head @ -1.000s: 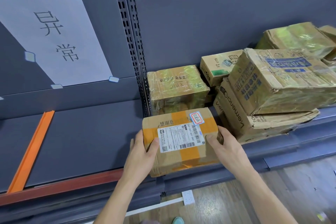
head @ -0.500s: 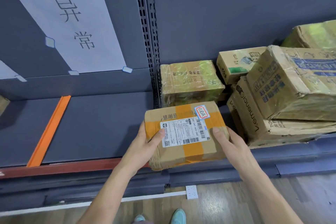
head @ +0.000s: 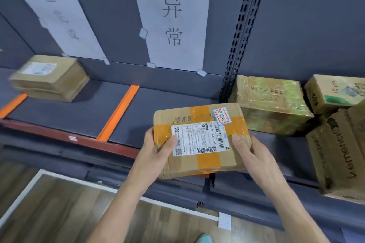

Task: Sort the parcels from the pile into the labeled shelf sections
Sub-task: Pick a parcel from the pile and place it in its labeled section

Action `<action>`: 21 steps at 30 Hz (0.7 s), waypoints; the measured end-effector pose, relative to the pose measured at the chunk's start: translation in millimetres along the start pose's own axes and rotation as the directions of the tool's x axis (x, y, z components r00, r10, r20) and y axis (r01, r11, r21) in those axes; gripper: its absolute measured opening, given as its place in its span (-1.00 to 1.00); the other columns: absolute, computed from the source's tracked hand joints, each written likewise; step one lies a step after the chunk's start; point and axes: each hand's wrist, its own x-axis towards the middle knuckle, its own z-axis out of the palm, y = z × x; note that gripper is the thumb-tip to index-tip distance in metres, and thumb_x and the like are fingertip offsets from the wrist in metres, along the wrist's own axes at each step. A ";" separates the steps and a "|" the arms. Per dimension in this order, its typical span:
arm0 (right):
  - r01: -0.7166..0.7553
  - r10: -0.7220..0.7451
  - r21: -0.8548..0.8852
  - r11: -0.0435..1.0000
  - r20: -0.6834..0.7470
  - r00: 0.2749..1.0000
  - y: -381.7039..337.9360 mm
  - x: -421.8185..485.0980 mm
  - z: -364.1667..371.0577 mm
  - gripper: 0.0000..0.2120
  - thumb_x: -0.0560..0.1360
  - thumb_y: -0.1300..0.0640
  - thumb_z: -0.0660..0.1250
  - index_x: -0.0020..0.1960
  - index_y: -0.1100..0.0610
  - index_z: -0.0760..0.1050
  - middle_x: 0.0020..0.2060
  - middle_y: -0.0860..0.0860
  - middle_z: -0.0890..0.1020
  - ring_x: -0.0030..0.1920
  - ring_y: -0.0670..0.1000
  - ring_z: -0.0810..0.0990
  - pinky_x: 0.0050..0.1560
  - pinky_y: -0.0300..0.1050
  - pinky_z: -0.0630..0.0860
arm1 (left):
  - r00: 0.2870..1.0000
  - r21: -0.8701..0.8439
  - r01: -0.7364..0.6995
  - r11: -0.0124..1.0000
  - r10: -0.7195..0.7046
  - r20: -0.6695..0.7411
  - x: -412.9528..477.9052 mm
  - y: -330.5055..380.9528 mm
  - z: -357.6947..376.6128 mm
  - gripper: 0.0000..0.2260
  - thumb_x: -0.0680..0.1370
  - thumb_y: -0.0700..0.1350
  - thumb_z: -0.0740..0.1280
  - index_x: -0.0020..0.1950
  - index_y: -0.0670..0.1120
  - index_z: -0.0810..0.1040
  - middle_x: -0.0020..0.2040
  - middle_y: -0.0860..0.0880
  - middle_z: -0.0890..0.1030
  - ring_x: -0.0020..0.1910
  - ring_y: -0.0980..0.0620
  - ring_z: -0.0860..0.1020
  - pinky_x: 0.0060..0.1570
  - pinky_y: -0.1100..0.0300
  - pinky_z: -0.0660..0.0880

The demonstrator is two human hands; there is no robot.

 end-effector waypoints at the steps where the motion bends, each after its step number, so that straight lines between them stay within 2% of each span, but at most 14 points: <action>1: 0.012 -0.012 -0.012 1.000 0.020 1.000 -7.9 -1.0 10.0 -0.50 0.47 -0.53 0.11 0.12 -0.21 0.53 -0.02 -0.30 0.66 0.06 -0.19 0.60 0.04 -0.01 0.54 | 1.000 -0.009 0.002 1.000 -0.002 -0.024 -4.8 -2.9 -12.0 -0.55 0.50 0.34 0.36 0.34 0.26 0.41 0.12 0.36 0.66 0.07 0.39 0.60 0.09 0.17 0.54; 5: 0.080 -0.078 -0.019 0.997 0.090 0.993 -39.0 -9.5 55.8 -0.47 0.44 -0.57 0.10 0.13 -0.25 0.52 0.00 -0.34 0.66 0.09 -0.21 0.60 0.08 -0.03 0.53 | 0.993 -0.043 -0.006 0.999 0.001 -0.121 -23.6 -18.6 -63.6 -0.70 0.61 0.18 0.36 0.34 0.33 0.47 0.16 0.36 0.65 0.14 0.39 0.58 0.16 0.16 0.49; 9: 0.129 -0.128 0.000 0.992 0.146 0.981 -68.1 -24.2 104.9 -0.49 0.43 -0.57 0.10 0.15 -0.29 0.51 0.02 -0.35 0.66 0.09 -0.19 0.62 0.15 0.03 0.56 | 0.979 -0.053 -0.029 0.998 0.018 -0.205 -43.3 -31.1 -115.0 -0.75 0.62 0.17 0.35 0.29 0.36 0.50 0.15 0.36 0.65 0.13 0.39 0.59 0.08 0.23 0.47; 13: 0.159 -0.161 0.030 0.987 0.210 0.964 -96.4 -41.8 161.6 -0.49 0.46 -0.54 0.13 0.17 -0.23 0.52 0.04 -0.29 0.68 0.12 -0.12 0.64 0.16 0.09 0.57 | 0.965 -0.099 -0.032 0.995 0.005 -0.263 -64.0 -47.2 -173.5 -0.74 0.61 0.17 0.35 0.29 0.36 0.50 0.14 0.36 0.66 0.12 0.39 0.60 0.06 0.25 0.48; 18: 0.233 -0.224 -0.005 0.972 0.255 0.941 -128.3 -63.8 231.1 -0.51 0.50 -0.52 0.09 0.18 -0.25 0.52 0.02 -0.40 0.64 0.09 -0.24 0.60 -0.01 -0.22 0.47 | 0.942 -0.146 -0.054 0.988 0.002 -0.335 -91.2 -69.5 -244.4 -0.71 0.63 0.07 0.38 0.35 0.27 0.50 0.17 0.31 0.67 0.14 0.34 0.62 0.09 0.24 0.49; 21: 0.256 -0.245 0.006 0.967 0.310 0.918 -148.7 -72.5 269.3 -0.55 0.52 -0.47 0.10 0.18 -0.24 0.53 0.02 -0.39 0.65 0.08 -0.24 0.61 0.02 -0.18 0.48 | 0.921 -0.166 -0.060 0.984 -0.010 -0.390 -105.1 -81.0 -282.1 -0.68 0.63 0.06 0.38 0.36 0.27 0.48 0.17 0.31 0.67 0.13 0.35 0.62 0.08 0.25 0.49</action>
